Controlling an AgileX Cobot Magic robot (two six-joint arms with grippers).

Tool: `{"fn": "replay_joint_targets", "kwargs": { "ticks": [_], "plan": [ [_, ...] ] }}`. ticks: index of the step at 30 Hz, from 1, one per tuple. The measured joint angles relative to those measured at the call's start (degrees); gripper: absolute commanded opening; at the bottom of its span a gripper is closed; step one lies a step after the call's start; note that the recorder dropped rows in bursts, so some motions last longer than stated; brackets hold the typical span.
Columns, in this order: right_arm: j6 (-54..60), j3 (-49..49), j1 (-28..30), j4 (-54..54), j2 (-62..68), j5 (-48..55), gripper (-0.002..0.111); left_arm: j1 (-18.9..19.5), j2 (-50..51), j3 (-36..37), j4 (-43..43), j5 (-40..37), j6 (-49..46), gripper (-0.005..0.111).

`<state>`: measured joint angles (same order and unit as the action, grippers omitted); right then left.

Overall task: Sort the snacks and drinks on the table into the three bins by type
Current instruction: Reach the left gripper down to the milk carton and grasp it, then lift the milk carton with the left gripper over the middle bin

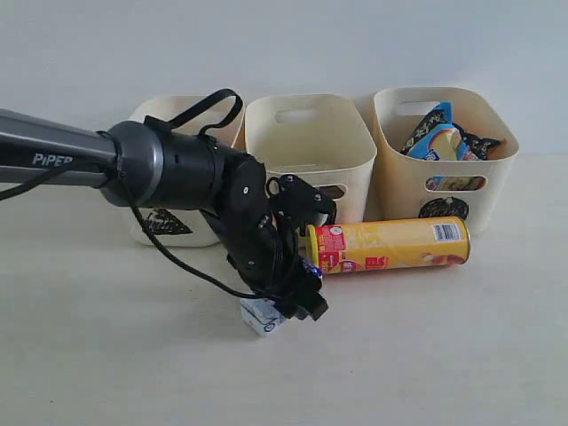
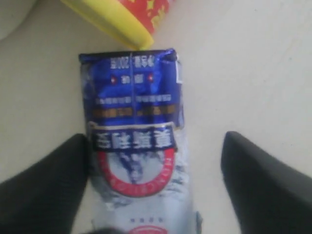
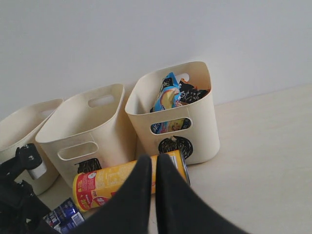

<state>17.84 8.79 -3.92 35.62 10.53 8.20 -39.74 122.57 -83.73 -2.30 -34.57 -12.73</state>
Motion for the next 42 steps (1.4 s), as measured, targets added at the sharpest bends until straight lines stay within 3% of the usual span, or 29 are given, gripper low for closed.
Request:
{"fn": "replay_joint_targets", "kwargs": {
  "ticks": [2,3,19,24,34,42],
  "plan": [
    [0.00,0.00,0.00,0.00,0.00,0.00,0.000,0.13,-0.34,-0.08,0.13,-0.10,0.00,0.010],
    [0.00,0.00,0.00,0.00,0.00,0.00,0.000,0.13,-0.63,-0.08,0.13,-0.46,0.00,0.005],
    [0.00,0.00,0.00,0.00,0.00,0.00,0.000,0.13,-17.79,-0.08,0.23,-1.15,0.24,0.004],
    [0.00,0.00,0.00,0.00,0.00,0.00,0.000,0.13,-22.53,-0.08,0.23,7.79,1.36,0.004],
    [0.00,0.00,0.00,0.00,0.00,0.04,0.000,0.27,-19.49,-0.14,0.23,41.52,1.76,0.004],
    [0.00,0.00,0.00,0.00,0.00,0.13,0.000,2.13,-8.71,-6.49,-2.81,45.43,1.76,0.004]
  ]
}}
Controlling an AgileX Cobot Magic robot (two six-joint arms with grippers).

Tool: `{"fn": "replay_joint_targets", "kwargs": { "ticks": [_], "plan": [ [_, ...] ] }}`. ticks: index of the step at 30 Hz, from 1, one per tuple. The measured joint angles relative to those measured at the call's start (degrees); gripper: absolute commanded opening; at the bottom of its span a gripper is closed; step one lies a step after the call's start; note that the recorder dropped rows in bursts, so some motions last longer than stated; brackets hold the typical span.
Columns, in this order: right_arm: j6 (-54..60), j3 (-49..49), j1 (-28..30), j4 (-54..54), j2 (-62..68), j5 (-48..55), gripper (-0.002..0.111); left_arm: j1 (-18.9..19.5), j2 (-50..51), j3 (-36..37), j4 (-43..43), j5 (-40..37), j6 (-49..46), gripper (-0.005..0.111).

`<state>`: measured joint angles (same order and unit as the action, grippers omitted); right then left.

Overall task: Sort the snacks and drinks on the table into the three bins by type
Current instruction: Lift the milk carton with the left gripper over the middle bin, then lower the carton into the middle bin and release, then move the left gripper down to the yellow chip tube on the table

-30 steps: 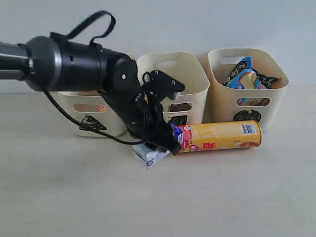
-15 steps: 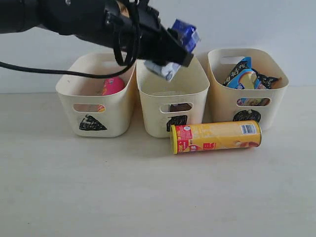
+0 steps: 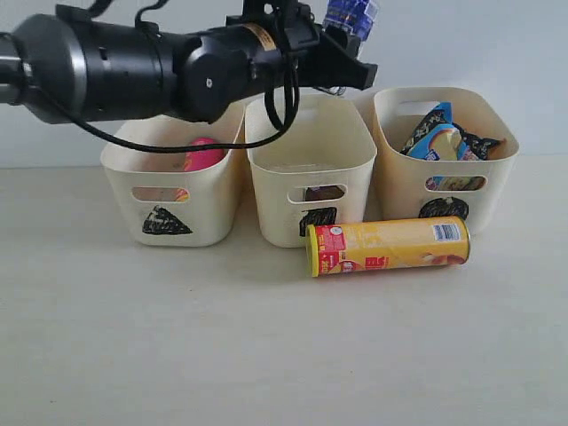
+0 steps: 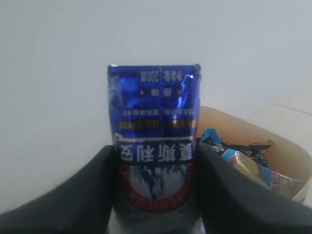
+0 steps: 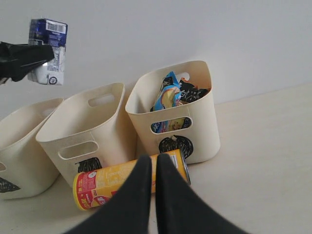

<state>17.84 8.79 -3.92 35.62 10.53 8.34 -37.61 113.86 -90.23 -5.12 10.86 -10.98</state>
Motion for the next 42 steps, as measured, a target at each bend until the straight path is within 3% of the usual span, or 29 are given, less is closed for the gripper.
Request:
{"fn": "replay_joint_targets", "kwargs": {
  "ticks": [10,12,15,16,18,21,26,30,33,42],
  "plan": [
    [0.00,0.00,0.00,0.00,0.00,0.00,0.000,2.40,8.83,-7.40,-3.84,-1.98,0.11,0.004],
    [0.00,0.00,0.00,0.00,0.00,0.00,0.000,2.40,9.87,-8.19,-3.93,-3.37,0.21,0.009],
    [0.00,0.00,0.00,0.00,0.00,0.04,0.000,2.40,11.69,-9.00,-3.93,-6.17,0.21,0.033],
    [0.00,0.00,0.00,0.00,0.00,0.04,0.000,2.40,12.17,-9.00,-3.93,-6.85,0.21,0.051],
    [0.00,0.00,0.00,0.00,0.00,0.04,0.000,2.43,13.20,-9.00,-3.93,-9.96,0.21,0.073],
    [0.00,0.00,0.00,0.00,0.00,0.04,0.000,2.54,13.36,-9.38,-3.93,-10.86,0.32,0.089],
    [0.00,0.00,0.00,0.00,0.00,0.04,0.000,2.88,13.36,-12.54,-3.93,-17.05,0.32,0.082],
    [0.00,0.00,0.00,0.00,0.00,0.04,0.000,2.98,11.27,-15.42,-2.58,-22.00,0.32,0.051],
    [0.00,0.00,0.00,0.00,0.00,0.04,0.000,2.98,7.93,-15.96,-2.58,-25.31,0.32,0.008],
    [0.00,0.00,0.00,0.00,0.00,0.04,0.000,2.98,1.66,-15.95,-2.45,-39.64,0.32,0.004]
  ]
}}
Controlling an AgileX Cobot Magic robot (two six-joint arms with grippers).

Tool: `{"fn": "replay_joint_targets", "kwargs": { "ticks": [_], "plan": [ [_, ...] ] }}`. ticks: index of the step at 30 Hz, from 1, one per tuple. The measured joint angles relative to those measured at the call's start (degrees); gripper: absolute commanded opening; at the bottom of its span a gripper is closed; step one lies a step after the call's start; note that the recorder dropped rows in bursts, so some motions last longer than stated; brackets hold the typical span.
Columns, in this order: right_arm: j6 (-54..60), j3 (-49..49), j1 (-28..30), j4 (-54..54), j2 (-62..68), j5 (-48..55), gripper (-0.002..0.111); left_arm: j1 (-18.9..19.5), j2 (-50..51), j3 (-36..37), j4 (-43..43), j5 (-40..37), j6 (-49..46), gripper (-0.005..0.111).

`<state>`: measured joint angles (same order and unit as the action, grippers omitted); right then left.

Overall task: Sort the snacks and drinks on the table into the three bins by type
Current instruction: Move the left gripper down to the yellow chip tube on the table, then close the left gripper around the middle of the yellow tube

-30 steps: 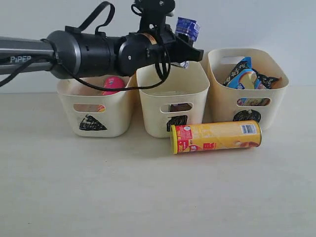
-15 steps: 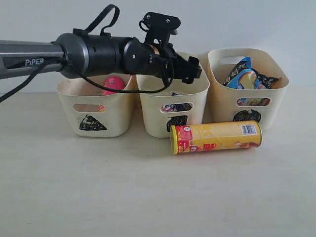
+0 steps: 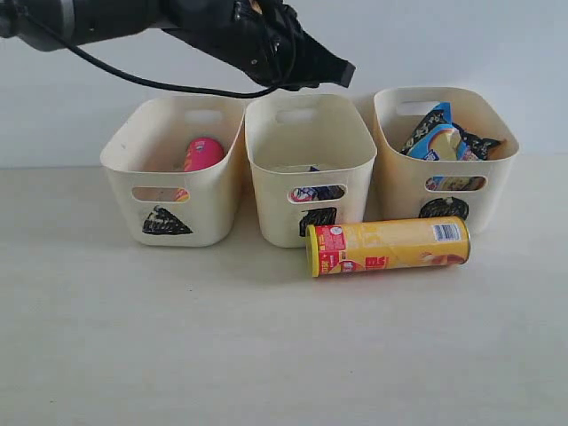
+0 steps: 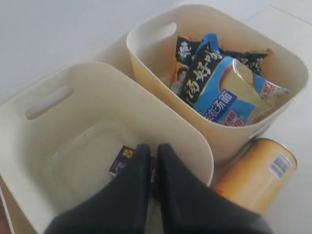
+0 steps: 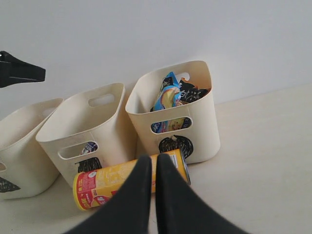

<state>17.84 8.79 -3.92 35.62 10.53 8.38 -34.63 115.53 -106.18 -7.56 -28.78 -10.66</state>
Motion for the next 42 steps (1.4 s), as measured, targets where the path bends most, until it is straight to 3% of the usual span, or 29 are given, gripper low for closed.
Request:
{"fn": "replay_joint_targets", "kwargs": {
  "ticks": [8,12,19,23,27,30,31,36,42],
  "plan": [
    [0.00,0.00,0.00,0.00,0.00,0.00,0.000,-0.11,-6.06,0.00,-1.30,-11.40,-0.12,0.004],
    [0.00,0.00,0.00,0.00,0.00,0.00,0.000,-1.61,-8.31,0.00,-4.97,-16.00,-5.17,0.004],
    [0.00,0.00,0.00,0.00,0.00,0.00,0.000,-11.69,-9.80,-0.02,-11.69,-29.64,-21.34,0.004],
    [0.00,0.00,-1.95,0.00,0.00,0.00,0.000,-16.19,-7.85,2.26,-10.20,-31.36,-27.54,0.004],
    [0.00,0.00,-2.63,0.00,0.00,0.00,0.000,-18.07,-4.33,3.39,-4.33,-29.60,-28.41,0.005],
    [0.00,0.00,-2.77,0.00,0.00,0.00,0.000,-18.40,-2.36,3.39,-1.41,-26.62,-28.41,0.018],
    [0.00,0.00,-2.76,0.00,0.00,0.00,0.000,-18.40,-1.78,3.39,0.05,-24.94,-28.41,0.032],
    [0.00,0.00,-2.76,0.00,0.00,0.00,0.000,-18.40,1.71,3.39,4.19,-17.26,-28.53,0.073],
    [0.00,0.00,-2.76,0.00,0.00,0.00,0.000,-18.40,6.50,3.39,8.21,-11.63,-28.40,0.077]
  ]
}}
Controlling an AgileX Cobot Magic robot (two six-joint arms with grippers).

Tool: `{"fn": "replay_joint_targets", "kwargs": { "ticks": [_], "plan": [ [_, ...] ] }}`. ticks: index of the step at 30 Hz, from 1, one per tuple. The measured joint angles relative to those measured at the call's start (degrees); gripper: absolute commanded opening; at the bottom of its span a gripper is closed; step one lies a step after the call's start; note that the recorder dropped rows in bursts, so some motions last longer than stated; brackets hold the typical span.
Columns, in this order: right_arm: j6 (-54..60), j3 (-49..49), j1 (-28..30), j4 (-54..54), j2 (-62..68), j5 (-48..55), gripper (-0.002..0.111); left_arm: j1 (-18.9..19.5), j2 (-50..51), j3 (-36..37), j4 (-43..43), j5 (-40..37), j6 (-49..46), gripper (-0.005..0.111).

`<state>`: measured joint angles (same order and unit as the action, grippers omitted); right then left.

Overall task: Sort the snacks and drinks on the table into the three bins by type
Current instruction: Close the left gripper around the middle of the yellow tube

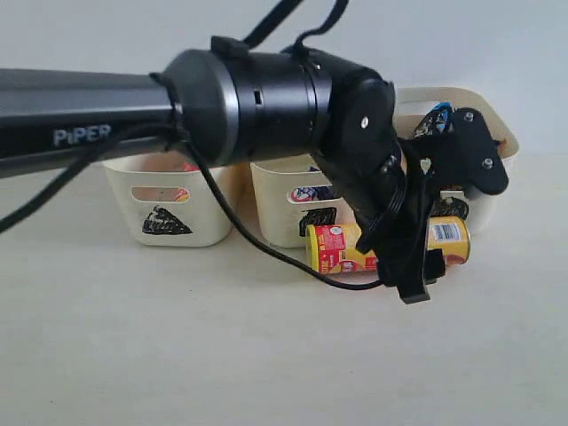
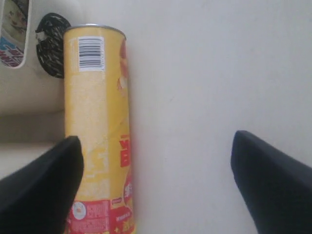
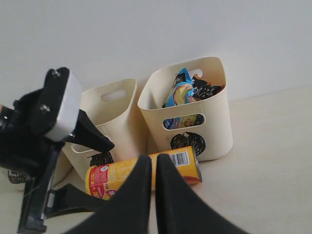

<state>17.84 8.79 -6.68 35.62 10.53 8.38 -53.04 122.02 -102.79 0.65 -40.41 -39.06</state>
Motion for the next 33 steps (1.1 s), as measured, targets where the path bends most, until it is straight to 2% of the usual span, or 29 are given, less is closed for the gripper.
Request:
{"fn": "replay_joint_targets", "kwargs": {
  "ticks": [9,20,33],
  "plan": [
    [0.00,0.00,0.00,0.00,0.00,0.00,0.000,0.59,6.88,-0.85,6.40,10.29,1.00,0.077],
    [0.00,0.00,0.00,0.00,0.00,-0.10,0.000,4.86,13.24,-7.46,5.67,12.24,3.02,0.077],
    [0.00,0.00,0.00,0.00,0.00,-0.10,0.000,5.27,16.13,-8.30,3.43,13.31,3.13,0.077]
  ]
}}
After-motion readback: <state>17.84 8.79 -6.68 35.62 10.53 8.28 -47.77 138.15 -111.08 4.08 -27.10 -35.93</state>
